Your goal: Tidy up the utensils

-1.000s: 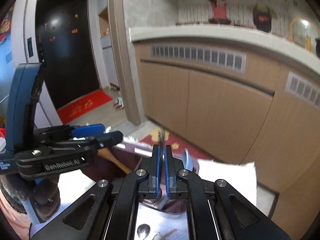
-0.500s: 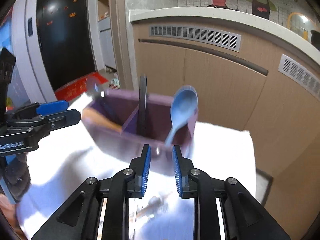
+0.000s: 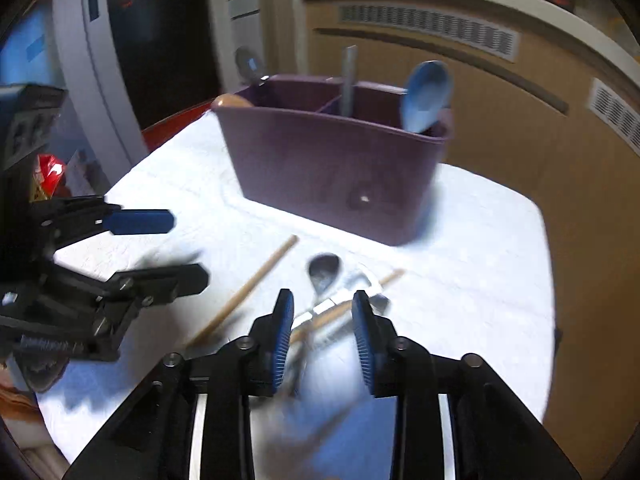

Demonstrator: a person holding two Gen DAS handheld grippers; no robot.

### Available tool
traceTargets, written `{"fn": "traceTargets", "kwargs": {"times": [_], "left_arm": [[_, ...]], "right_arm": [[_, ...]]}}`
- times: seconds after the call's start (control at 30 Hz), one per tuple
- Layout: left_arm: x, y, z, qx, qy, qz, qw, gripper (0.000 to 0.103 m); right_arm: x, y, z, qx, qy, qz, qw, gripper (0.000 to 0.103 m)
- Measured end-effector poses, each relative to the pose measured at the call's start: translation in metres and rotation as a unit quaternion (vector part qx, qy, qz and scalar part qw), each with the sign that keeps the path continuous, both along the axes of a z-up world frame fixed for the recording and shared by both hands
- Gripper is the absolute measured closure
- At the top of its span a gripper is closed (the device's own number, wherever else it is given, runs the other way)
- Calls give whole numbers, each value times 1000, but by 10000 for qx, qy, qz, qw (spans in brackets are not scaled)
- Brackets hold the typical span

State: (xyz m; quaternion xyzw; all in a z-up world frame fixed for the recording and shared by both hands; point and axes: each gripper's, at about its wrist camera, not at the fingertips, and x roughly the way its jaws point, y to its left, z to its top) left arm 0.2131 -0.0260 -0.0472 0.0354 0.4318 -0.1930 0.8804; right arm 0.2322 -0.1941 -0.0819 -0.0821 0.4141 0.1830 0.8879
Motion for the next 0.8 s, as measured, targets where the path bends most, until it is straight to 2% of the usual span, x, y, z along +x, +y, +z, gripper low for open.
{"fn": "traceTargets", "kwargs": {"times": [0.13,0.43,0.5,0.57,0.67,0.8], "left_arm": [[-5,20,1,-59,-5,167,9998,34],[-5,38,-7,-382,59,244,9990,33],[-4,40,-9,-423,96,248,9988,33],[-3,42,-11,-440,131,269,9986,33],[-2,42,-12,-440,169,288,9985,33],[-6,32,-11,-367,155,145,9991,33]], "right_arm": [[21,17,-10,-256,27,22,9997,66],[45,18,-32,-347,393,-106,9986,66],[42,19,-31,-414,346,-107,9985,68],[38,21,-29,-476,343,-62,9983,78],[28,23,-26,-505,273,-62,9983,78],[9,14,-9,-286,79,-164,9994,78]]}}
